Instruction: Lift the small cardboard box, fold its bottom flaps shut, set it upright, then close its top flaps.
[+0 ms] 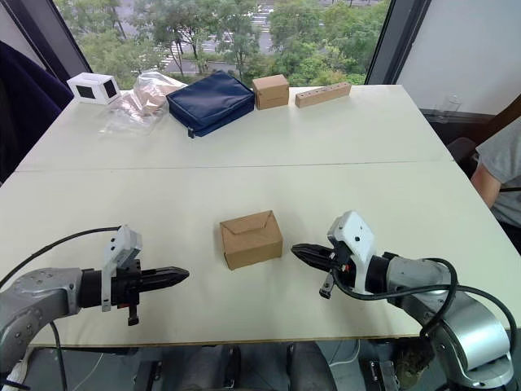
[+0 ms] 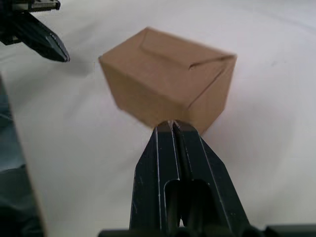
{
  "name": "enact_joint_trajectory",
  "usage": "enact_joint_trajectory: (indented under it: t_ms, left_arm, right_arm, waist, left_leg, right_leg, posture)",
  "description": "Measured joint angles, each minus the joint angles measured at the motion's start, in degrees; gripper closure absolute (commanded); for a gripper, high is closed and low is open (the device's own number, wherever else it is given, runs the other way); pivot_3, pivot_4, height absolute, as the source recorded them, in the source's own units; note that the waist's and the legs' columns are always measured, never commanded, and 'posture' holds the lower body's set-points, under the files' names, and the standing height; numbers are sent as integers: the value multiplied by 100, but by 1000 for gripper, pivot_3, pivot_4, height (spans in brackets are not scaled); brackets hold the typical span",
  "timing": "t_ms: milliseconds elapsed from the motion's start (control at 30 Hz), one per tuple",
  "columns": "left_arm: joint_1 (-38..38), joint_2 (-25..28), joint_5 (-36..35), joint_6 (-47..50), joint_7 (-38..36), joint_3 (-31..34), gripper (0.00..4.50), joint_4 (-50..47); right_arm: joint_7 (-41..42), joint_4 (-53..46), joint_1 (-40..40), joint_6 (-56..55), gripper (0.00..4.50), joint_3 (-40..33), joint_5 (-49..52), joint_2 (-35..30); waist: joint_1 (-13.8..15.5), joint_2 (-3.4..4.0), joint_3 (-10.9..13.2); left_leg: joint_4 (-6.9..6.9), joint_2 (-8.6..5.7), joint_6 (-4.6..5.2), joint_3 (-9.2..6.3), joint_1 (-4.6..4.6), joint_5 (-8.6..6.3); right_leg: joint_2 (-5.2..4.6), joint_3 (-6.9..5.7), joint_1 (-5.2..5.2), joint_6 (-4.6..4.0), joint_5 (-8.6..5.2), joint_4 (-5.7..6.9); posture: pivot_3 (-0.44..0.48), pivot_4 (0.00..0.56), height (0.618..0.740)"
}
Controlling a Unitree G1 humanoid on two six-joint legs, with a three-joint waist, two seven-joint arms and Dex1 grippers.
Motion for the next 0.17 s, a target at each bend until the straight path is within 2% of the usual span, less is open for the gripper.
enact_joint_trajectory:
  t_ms: [167]
  left_arm:
    - [386, -131, 64, -93, 10, -3, 4469, 52]
  right_arm:
    - [-198, 101, 377, -86, 4500, -13, 15, 24]
  waist:
    - [0, 0, 0]
  left_leg:
    - [0, 0, 3, 1, -4, -2]
  right_leg:
    - [-3, 0, -2, 0, 0, -3]
  posture:
    - [0, 150, 740]
